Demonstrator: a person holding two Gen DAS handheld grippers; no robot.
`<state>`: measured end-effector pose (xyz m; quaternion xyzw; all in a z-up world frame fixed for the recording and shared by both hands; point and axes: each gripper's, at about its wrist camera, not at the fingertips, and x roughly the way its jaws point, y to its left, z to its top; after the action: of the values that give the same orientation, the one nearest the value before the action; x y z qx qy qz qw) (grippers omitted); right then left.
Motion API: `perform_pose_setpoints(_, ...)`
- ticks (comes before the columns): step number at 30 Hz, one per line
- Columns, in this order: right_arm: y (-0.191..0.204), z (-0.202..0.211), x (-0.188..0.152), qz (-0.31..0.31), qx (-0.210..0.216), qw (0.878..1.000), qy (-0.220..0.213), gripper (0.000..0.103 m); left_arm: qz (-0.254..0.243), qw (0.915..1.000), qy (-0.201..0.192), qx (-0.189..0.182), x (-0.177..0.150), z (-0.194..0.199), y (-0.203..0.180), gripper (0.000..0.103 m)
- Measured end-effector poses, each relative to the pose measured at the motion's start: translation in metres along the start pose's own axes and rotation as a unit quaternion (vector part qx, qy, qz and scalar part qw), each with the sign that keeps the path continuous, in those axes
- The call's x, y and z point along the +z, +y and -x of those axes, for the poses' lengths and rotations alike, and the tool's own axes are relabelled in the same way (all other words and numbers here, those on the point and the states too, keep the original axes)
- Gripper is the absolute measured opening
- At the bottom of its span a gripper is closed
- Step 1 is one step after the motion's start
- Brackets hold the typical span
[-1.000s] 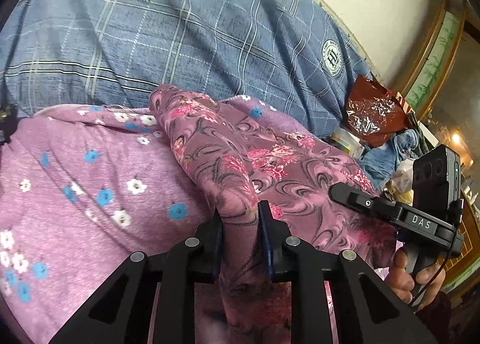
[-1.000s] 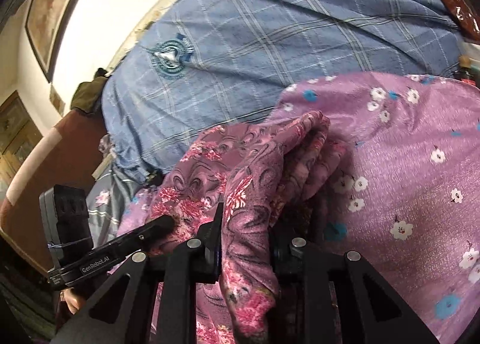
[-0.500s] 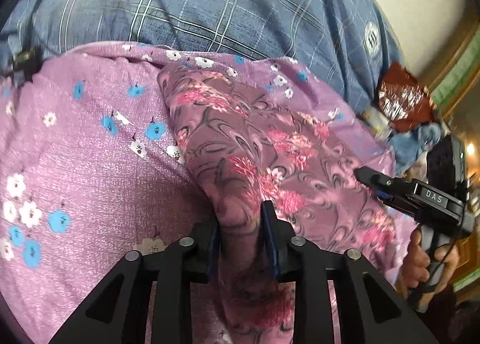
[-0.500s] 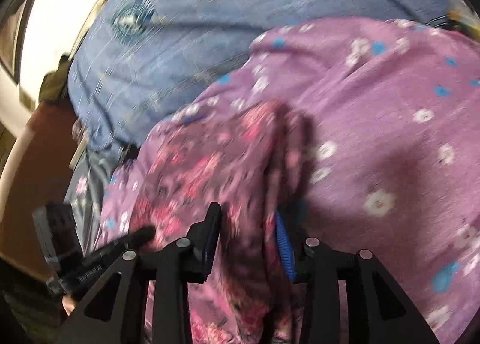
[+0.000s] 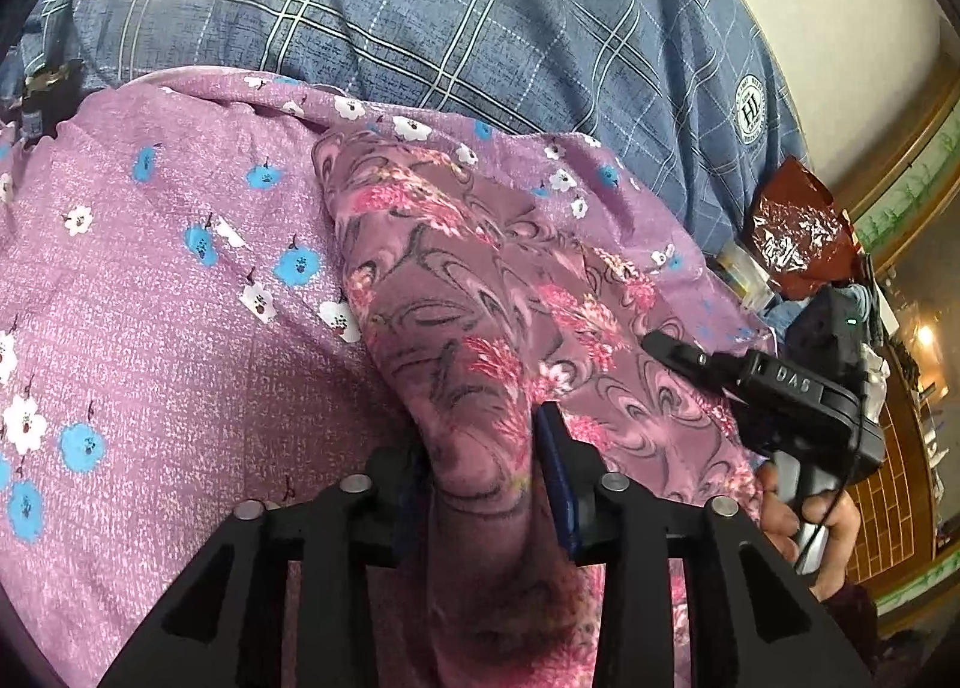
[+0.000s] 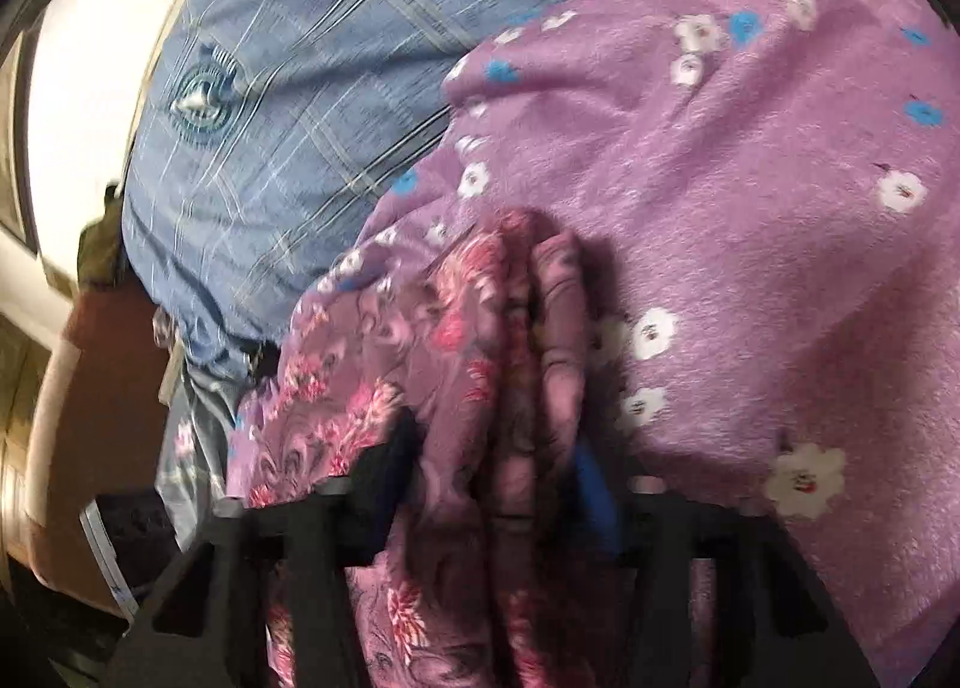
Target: Fold small clothes
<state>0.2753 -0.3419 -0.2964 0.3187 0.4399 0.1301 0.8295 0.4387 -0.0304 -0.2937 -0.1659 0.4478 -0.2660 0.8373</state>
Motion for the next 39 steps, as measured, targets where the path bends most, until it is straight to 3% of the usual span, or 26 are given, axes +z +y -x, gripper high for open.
perform_pose_setpoints(4,0.040,0.024,-0.008,0.070,-0.019,0.996,-0.044,0.016,-0.018,0.9997,-0.016,-0.005,0.004,0.010,-0.008,0.020)
perform_pose_setpoints(7,0.064,0.045,-0.010,0.100,-0.005,0.992,-0.073,0.015,-0.036,0.9984,-0.036,-0.024,0.006,0.030,-0.019,0.020)
perform_pose_setpoints(13,0.092,0.090,-0.019,0.125,0.062,0.984,-0.107,0.016,-0.060,0.9934,-0.066,-0.072,0.001,0.089,-0.028,0.020)
perform_pose_setpoints(17,0.109,0.097,-0.030,0.133,0.094,0.982,-0.096,0.016,-0.072,0.9904,-0.090,-0.076,-0.005,0.121,-0.018,0.020)
perform_pose_setpoints(20,0.113,0.073,-0.041,0.143,0.066,0.986,-0.058,0.020,-0.067,0.9945,-0.069,-0.042,-0.007,0.115,0.003,0.022)
perform_pose_setpoints(22,0.105,0.043,-0.048,0.127,0.043,0.991,-0.005,0.020,-0.038,0.9991,-0.016,-0.010,-0.010,0.093,0.025,0.022)
perform_pose_setpoints(24,0.097,0.010,-0.056,0.126,-0.001,0.990,0.056,0.022,-0.013,0.9982,0.046,0.038,-0.014,0.065,0.048,0.024)
perform_pose_setpoints(25,0.093,-0.001,-0.058,0.129,-0.035,0.989,0.070,0.024,-0.006,0.9964,0.059,0.061,-0.016,0.056,0.059,0.032)
perform_pose_setpoints(26,0.090,-0.006,-0.057,0.128,-0.046,0.988,0.076,0.027,0.003,0.9968,0.058,0.054,-0.016,0.055,0.063,0.033)
perform_pose_setpoints(28,0.083,-0.001,-0.050,0.108,-0.025,0.991,0.075,0.028,0.006,0.9982,0.039,0.044,-0.010,0.066,0.059,0.031)
perform_pose_setpoints(31,0.080,0.026,-0.040,0.098,-0.011,0.995,0.009,0.040,-0.033,0.9966,-0.033,0.068,-0.011,0.095,0.040,0.031)
perform_pose_setpoints(34,0.090,0.040,-0.044,0.129,-0.013,0.991,-0.036,0.040,-0.062,0.9925,-0.086,0.060,-0.016,0.112,0.017,0.036)
perform_pose_setpoints(37,0.111,0.042,-0.051,0.170,0.006,0.984,-0.049,0.027,-0.082,0.9900,-0.094,0.066,-0.031,0.111,0.003,0.050)
perform_pose_setpoints(39,0.118,0.033,-0.058,0.186,0.009,0.982,-0.029,0.021,-0.091,0.9898,-0.075,0.081,-0.039,0.098,-0.005,0.056)
